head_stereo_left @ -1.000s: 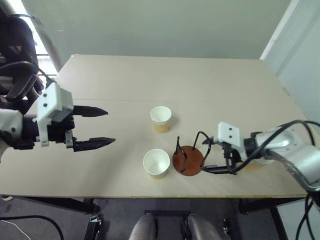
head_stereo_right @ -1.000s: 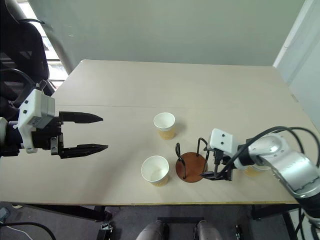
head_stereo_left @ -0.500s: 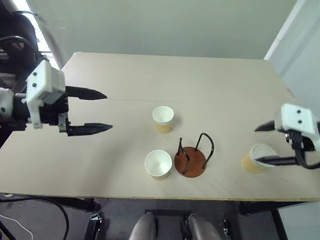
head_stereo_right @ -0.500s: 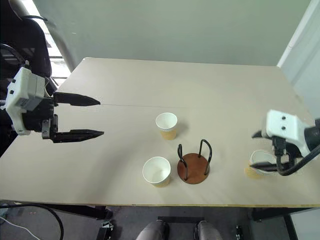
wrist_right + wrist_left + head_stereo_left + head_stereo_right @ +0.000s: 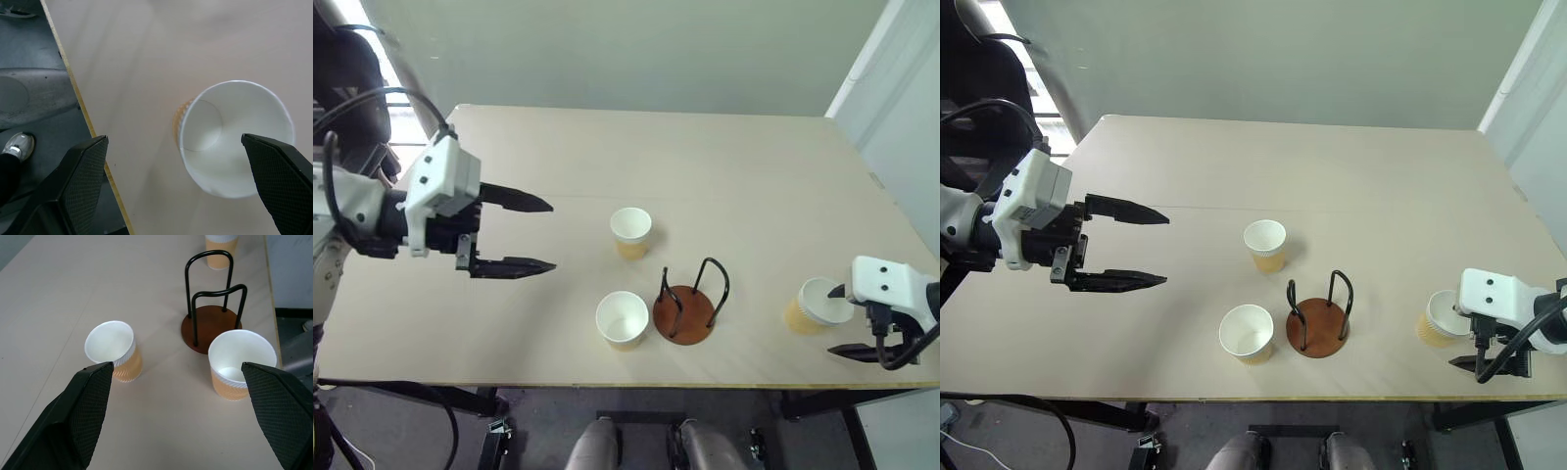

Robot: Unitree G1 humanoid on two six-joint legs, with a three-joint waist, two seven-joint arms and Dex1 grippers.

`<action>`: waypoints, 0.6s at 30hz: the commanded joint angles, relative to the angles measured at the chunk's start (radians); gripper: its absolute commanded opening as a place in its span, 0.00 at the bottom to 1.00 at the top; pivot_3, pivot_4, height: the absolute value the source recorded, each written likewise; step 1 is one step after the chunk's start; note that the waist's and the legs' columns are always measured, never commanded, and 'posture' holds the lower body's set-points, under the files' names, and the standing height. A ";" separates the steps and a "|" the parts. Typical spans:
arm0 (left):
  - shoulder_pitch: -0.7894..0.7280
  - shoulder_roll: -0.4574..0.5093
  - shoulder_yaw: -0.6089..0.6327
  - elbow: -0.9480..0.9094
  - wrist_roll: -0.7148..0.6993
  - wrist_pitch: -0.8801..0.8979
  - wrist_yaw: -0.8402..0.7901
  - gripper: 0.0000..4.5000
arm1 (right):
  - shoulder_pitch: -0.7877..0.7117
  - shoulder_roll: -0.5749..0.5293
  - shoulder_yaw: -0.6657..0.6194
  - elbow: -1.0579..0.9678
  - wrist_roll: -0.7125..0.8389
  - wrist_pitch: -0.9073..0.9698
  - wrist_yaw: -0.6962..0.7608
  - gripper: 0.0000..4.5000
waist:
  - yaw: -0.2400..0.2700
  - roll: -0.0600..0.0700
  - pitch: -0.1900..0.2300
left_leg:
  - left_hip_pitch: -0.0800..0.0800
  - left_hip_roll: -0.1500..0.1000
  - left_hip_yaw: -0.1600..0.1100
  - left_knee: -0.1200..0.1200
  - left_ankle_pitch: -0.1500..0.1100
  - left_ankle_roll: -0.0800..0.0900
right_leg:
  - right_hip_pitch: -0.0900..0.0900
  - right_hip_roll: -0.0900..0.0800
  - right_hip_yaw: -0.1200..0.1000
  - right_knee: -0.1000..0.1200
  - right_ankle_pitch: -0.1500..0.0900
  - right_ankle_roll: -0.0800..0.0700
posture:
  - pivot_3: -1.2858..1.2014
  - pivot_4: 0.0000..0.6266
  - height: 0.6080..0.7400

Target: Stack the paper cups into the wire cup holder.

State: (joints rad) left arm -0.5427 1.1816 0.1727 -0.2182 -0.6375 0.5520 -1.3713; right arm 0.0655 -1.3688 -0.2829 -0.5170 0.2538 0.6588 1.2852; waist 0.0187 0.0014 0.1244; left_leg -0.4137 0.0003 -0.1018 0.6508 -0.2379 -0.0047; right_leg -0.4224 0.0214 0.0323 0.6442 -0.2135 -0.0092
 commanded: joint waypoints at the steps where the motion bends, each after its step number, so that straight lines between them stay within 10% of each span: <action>1: -0.003 0.019 0.051 -0.035 -0.026 0.014 0.002 1.00 | -0.023 -0.008 0.052 0.013 -0.034 -0.030 -0.033 1.00 | 0.000 0.000 0.000 | 0.000 0.000 0.000 0.001 0.000 0.000 | 0.000 0.000 0.000 0.000 0.000 0.001 | 0.52 0.24 1.00; 6: 0.023 0.029 0.085 -0.058 -0.042 0.032 0.006 1.00 | -0.024 -0.009 0.115 0.027 -0.068 -0.048 -0.055 0.86 | 0.000 0.000 0.000 | 0.000 0.000 0.000 0.002 0.000 0.000 | 0.001 0.000 0.000 0.000 0.001 0.002 | 0.52 0.24 1.00; 16: 0.048 0.024 0.101 -0.074 -0.044 0.037 0.028 1.00 | -0.138 -0.012 0.220 0.072 -0.099 -0.084 -0.056 0.04 | -0.001 0.000 0.000 | 0.000 0.000 0.000 0.004 0.000 0.001 | 0.001 0.000 0.000 0.000 0.002 0.002 | 0.52 0.24 1.00; 18: 0.058 0.026 0.105 -0.075 -0.041 0.035 0.032 1.00 | -0.146 -0.021 0.218 0.078 -0.087 -0.098 -0.030 0.01 | -0.001 0.000 0.000 | 0.000 0.000 0.000 0.005 0.000 0.001 | 0.001 0.000 0.000 0.000 0.002 0.003 | 0.52 0.24 1.00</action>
State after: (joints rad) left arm -0.4845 1.1943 0.2347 -0.2771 -0.6726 0.5898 -1.3452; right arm -0.0631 -1.3703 -0.0537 -0.4359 0.1621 0.5777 1.2363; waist 0.0178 0.0016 0.1245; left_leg -0.4142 0.0003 -0.1018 0.6555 -0.2377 -0.0034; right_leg -0.4209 0.0214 0.0324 0.6446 -0.2118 -0.0066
